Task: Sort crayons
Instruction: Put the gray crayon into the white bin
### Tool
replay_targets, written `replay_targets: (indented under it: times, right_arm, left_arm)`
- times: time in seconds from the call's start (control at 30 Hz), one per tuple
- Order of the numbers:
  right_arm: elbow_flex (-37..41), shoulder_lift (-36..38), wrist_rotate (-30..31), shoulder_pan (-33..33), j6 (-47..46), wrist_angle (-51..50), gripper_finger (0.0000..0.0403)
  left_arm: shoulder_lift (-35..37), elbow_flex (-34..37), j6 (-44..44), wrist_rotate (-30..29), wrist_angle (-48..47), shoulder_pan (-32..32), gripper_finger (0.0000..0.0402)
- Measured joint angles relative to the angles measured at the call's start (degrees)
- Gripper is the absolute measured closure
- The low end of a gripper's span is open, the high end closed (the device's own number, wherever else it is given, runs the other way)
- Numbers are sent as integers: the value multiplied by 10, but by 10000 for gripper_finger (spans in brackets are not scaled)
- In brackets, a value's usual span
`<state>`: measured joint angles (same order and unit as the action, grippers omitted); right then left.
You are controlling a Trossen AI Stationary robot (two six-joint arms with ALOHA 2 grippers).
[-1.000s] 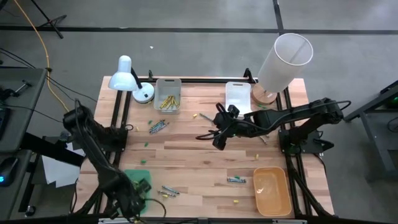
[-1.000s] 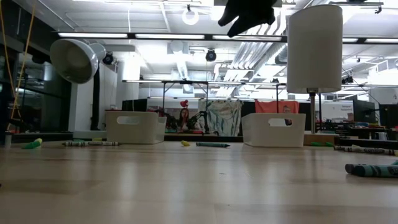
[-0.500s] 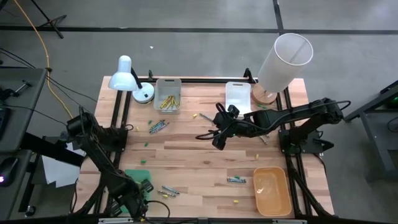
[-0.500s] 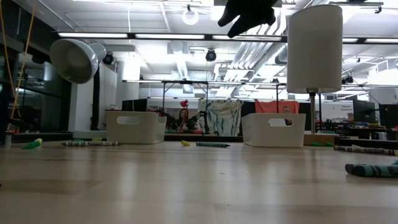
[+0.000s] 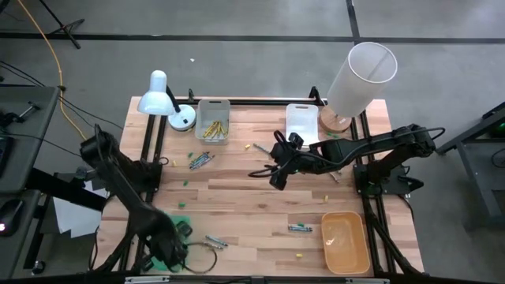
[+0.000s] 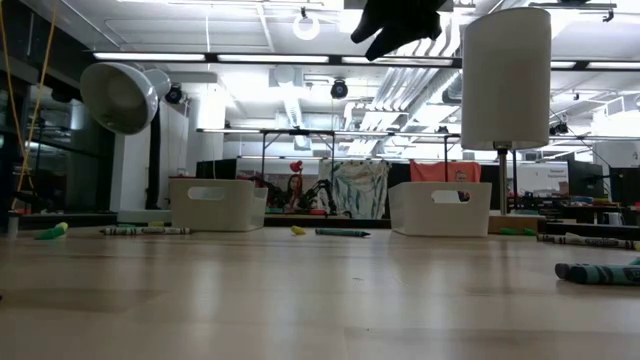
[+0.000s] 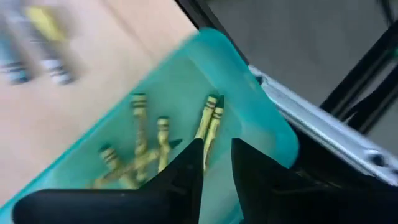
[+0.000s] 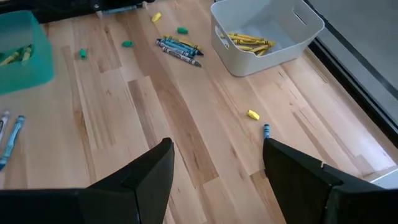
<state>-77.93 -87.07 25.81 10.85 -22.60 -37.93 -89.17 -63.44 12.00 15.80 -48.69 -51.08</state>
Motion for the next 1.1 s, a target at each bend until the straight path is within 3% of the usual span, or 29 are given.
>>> replay_targets:
  times: [0.17,0.37,0.43,0.5,0.6,0.8,0.97,1.1]
  right_arm:
    - [0,0,-25,0,24,0,164]
    - [0,0,-54,0,36,2,164]
    - [0,0,-60,0,36,7,164]
    - [0,0,-61,0,37,8,164]
    - [0,1,-65,1,54,-1,164]
    - [0,32,-65,3,47,-47,164]
    - [6,62,-49,18,40,-67,170]
    - [91,101,-50,33,-3,0,187]
  left_arm:
    - [140,0,58,-88,-24,70,328]
    - [298,0,58,-372,64,176,328]
    - [332,14,14,-421,149,216,329]
    - [356,48,-38,-416,254,260,333]
    - [371,121,-67,-354,413,322,347]
    - [367,267,4,-296,616,385,382]
    - [371,323,39,-310,722,379,399]
    - [371,325,18,-343,720,365,401]
